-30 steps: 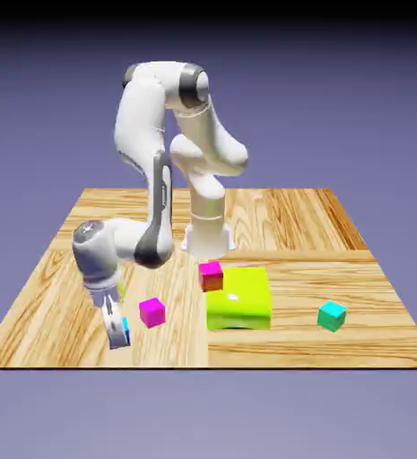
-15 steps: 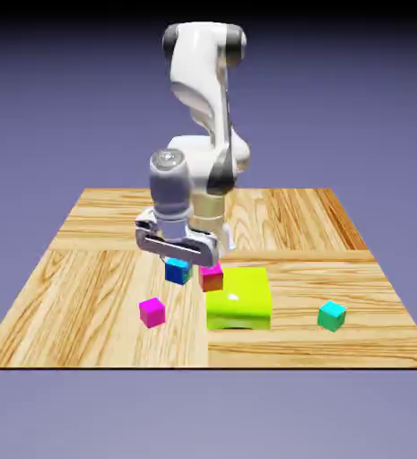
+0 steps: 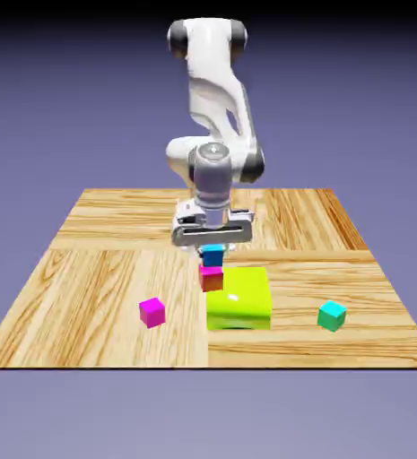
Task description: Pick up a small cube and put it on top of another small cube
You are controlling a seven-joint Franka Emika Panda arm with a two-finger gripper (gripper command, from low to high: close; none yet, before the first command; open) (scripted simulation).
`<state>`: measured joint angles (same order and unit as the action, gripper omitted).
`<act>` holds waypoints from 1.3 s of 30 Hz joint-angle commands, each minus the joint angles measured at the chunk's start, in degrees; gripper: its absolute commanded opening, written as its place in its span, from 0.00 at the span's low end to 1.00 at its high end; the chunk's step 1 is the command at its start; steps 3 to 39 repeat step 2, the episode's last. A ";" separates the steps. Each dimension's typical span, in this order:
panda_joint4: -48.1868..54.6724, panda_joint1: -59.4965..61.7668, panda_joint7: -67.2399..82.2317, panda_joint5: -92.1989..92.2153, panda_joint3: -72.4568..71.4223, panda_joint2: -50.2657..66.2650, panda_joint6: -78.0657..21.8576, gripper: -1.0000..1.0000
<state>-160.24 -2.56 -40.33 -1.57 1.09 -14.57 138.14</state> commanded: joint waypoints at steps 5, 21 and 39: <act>0.90 -0.02 0.02 0.04 -0.02 -1.58 -2.49 1.00; 0.90 -0.02 0.02 0.04 -0.02 -1.58 -2.49 1.00; 0.90 -0.02 0.02 0.04 -0.02 -1.58 -2.49 1.00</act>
